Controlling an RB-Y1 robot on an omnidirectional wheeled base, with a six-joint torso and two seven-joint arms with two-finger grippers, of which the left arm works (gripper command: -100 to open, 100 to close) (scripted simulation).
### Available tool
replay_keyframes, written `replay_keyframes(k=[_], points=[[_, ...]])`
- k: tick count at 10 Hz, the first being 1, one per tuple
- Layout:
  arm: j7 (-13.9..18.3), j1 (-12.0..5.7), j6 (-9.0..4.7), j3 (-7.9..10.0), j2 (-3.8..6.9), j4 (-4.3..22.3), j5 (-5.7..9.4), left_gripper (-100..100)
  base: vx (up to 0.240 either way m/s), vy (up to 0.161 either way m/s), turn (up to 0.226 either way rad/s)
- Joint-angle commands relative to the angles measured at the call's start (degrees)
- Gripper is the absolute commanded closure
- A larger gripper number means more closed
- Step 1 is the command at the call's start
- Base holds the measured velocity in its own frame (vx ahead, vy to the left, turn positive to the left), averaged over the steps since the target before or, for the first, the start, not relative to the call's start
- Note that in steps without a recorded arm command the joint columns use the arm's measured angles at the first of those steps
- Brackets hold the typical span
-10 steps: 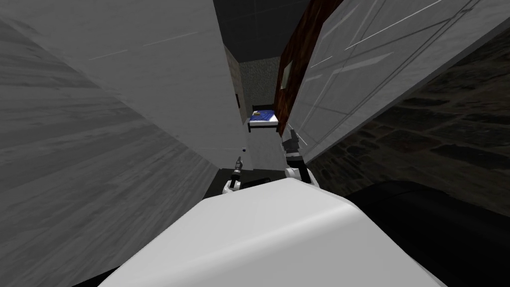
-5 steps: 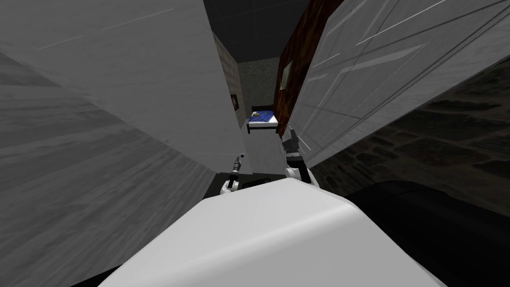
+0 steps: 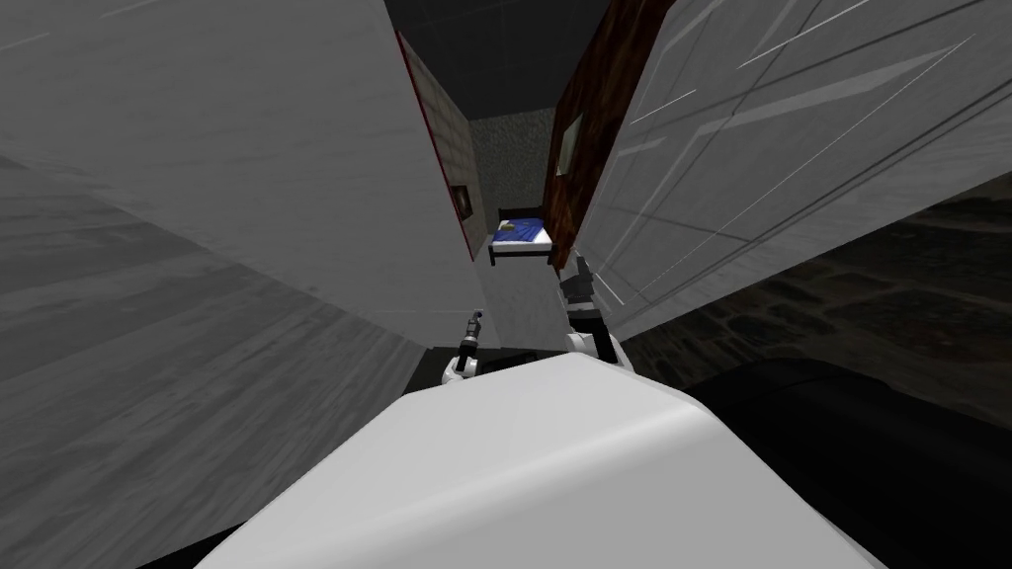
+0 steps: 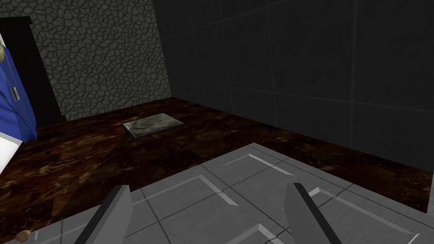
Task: Push the door open
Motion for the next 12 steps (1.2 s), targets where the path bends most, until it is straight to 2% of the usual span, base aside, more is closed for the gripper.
replay_keyframes(k=[1, 5, 6, 11, 12], points=[[0.0, 0.02, 0.02, 0.0, 0.03, 0.0, -0.01, 100, -0.018, 0.005, -0.011], [0.0, 0.02, 0.02, 0.0, 0.03, 0.0, -0.01, 100, -0.008, 0.002, 0.001], [-0.3, -0.01, 0.11, 0.63, 1.06, 0.1, 0.45, 100, 0.081, -0.056, 0.009], [-1.4, -0.22, 0.15, 2.67, 3.3, 0.3, 1.99, 100, 0.174, -0.074, 0.051], [-0.6, 0.2, -0.12, 2.07, 3.66, 0.2, 1.74, -100, -0.021, -0.024, 0.053]])
